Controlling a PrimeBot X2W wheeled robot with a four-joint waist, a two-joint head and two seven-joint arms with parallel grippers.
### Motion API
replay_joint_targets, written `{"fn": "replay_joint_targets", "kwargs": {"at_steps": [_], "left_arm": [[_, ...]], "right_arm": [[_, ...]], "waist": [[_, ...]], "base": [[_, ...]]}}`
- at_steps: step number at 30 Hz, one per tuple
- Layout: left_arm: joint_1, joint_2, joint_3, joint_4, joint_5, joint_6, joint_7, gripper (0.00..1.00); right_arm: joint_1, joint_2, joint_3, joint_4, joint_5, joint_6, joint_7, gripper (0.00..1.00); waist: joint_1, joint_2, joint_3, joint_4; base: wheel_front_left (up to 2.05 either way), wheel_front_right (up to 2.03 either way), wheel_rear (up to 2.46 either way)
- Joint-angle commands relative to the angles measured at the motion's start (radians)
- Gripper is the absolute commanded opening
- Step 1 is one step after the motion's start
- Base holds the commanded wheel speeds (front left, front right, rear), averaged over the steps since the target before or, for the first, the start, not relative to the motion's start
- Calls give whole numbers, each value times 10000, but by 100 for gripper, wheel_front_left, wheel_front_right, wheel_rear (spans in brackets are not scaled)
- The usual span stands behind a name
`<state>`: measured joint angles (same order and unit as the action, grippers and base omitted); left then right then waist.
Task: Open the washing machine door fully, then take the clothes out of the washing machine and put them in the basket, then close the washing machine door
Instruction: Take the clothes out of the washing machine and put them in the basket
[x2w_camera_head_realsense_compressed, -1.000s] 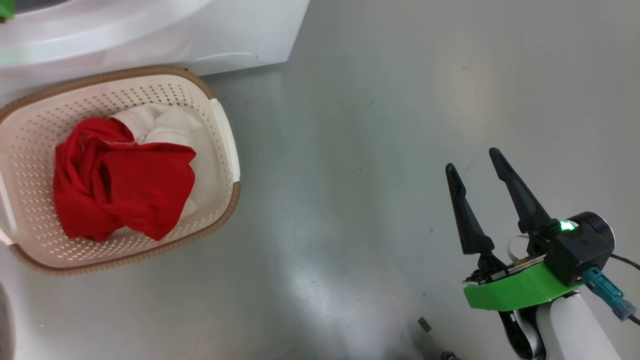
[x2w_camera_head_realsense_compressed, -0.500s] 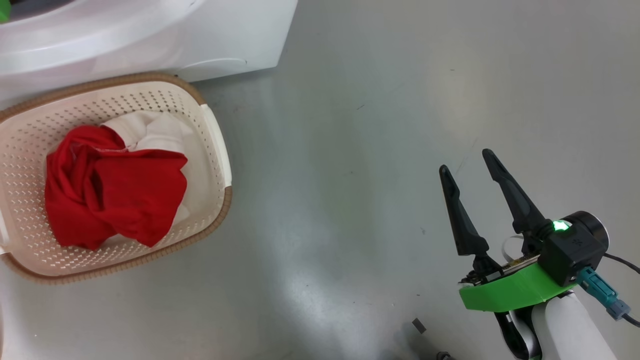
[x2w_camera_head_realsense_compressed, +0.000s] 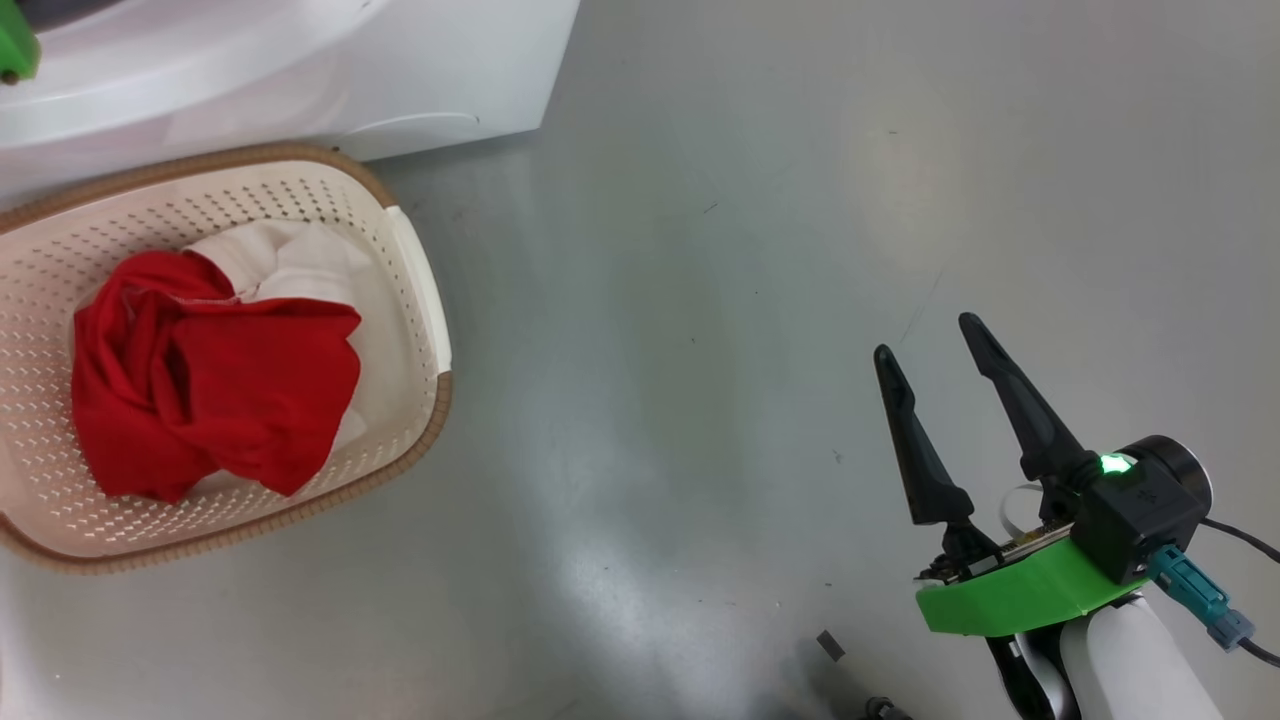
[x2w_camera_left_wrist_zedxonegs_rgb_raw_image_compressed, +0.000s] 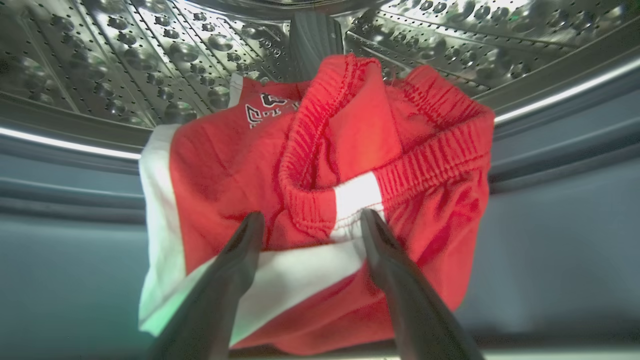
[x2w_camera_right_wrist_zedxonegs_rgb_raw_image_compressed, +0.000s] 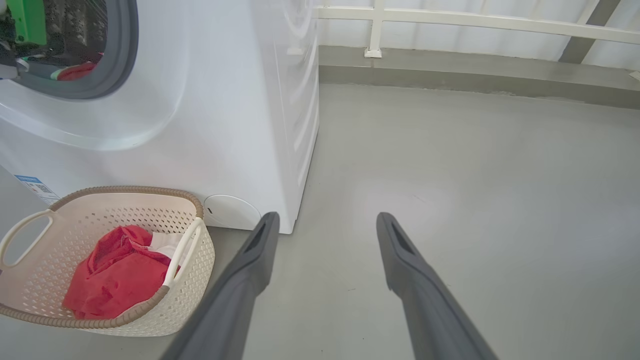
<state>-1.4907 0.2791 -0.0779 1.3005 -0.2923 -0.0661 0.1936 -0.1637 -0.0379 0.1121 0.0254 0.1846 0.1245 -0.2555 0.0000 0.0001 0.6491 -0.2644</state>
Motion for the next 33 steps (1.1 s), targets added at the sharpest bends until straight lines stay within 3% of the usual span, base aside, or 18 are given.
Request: {"fn": "replay_joint_targets", "kwargs": {"at_steps": [1, 9, 10, 11, 12, 13, 20, 33], "left_arm": [[245, 574, -85, -185, 189, 141, 40, 100], [446, 687, -446, -157, 404, 249, -81, 100], [464, 702, -505, -156, 446, 266, -133, 85], [479, 709, -543, -154, 464, 274, -171, 49], [488, 715, -561, -152, 461, 276, -188, 34], [494, 723, -596, -149, 472, 265, -193, 0], [575, 722, -683, -139, 411, 188, -280, 0], [284, 895, -873, -455, 381, 104, -1879, 0]], "right_arm": [[244, -123, 255, -208, 47, 62, -63, 100], [208, -123, 373, -112, 116, 62, -63, 100], [206, -123, 387, -102, 119, 62, -63, 100], [208, -123, 396, -95, 123, 62, -63, 100], [208, -123, 407, -91, 125, 62, -63, 100], [207, -123, 419, -88, 131, 62, -63, 100], [184, -123, 458, -37, 161, 62, -63, 100], [-6, -123, 426, 17, 244, 62, -63, 100]], "waist": [[0, -1, 17, -24], [0, -1, -11, -98], [0, -1, -19, -105], [0, -1, -28, -107], [0, -1, -31, -116], [0, -1, -29, -128], [0, -1, -43, -177], [0, -1, 37, -73]], "base": [[0, 0, 0], [0, 0, 0], [0, 0, 0], [0, 0, 0], [0, 0, 0], [0, 0, 0], [0, 0, 0], [0, 0, 0]]}}
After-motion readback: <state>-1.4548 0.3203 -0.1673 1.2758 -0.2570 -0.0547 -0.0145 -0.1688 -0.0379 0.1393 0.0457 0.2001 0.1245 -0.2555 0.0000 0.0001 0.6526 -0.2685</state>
